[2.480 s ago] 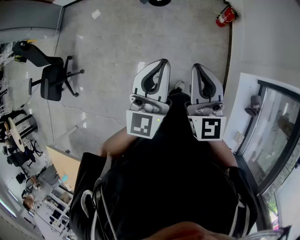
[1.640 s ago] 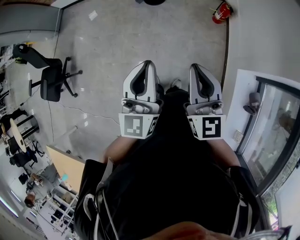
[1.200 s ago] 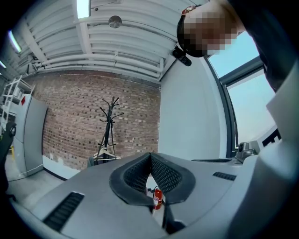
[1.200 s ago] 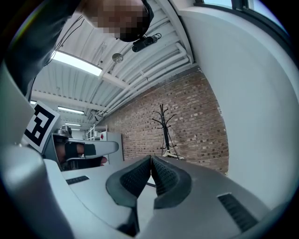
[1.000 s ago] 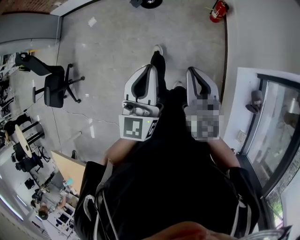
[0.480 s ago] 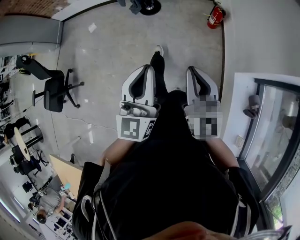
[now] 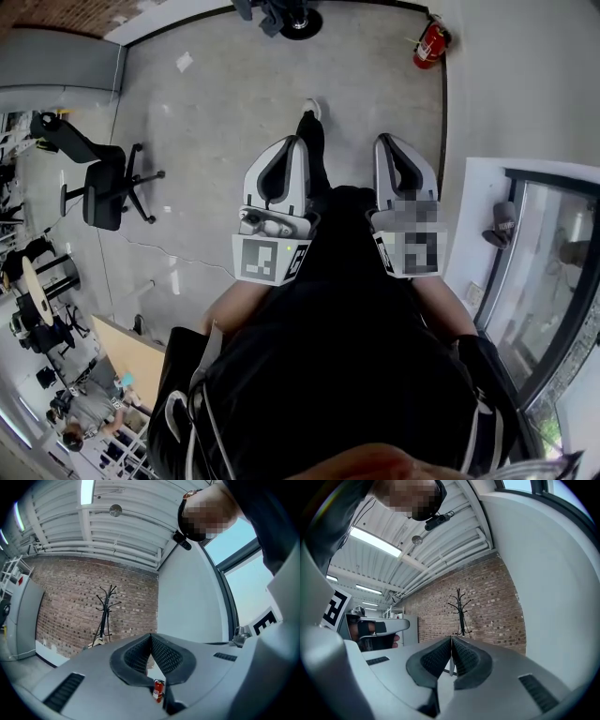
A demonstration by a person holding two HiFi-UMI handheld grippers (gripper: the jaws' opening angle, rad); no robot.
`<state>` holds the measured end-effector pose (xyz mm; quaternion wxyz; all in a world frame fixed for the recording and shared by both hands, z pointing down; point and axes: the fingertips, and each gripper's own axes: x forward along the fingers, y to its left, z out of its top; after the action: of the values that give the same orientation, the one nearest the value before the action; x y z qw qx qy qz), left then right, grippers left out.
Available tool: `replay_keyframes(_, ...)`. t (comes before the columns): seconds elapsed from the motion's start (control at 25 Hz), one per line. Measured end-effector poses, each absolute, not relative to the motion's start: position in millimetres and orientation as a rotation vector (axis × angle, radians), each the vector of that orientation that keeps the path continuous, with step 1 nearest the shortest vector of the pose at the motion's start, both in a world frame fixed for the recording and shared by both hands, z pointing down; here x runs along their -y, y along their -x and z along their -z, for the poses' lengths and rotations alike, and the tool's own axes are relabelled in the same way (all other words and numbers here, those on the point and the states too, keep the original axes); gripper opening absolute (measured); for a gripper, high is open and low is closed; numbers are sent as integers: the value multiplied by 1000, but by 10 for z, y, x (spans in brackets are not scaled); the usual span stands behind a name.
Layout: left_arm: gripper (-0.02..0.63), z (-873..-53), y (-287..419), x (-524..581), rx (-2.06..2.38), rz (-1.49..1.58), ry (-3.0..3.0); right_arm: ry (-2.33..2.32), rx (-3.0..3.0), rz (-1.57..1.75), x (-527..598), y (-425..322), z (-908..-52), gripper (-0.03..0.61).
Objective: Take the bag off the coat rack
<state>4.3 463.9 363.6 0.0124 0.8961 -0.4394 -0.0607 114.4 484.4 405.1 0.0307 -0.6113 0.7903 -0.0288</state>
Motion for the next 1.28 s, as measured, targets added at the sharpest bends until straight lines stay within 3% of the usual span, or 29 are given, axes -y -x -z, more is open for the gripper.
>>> replay_keyframes(0.64, 18, -3718, 100, -3409, 1399, 278, -2726, 1921, -2504, 14, -3795, -1101, -4120, 20)
replay_keyframes(0.96, 18, -3924, 97, -1723, 1415, 201, -2722, 1937, -2437, 40, -2111, -1229, -4237, 20)
replay_keyframes(1.28, 18, -3624, 329, -15, 1417, 179, -2741, 1877, -2475, 202, -178, -792, -4099, 21)
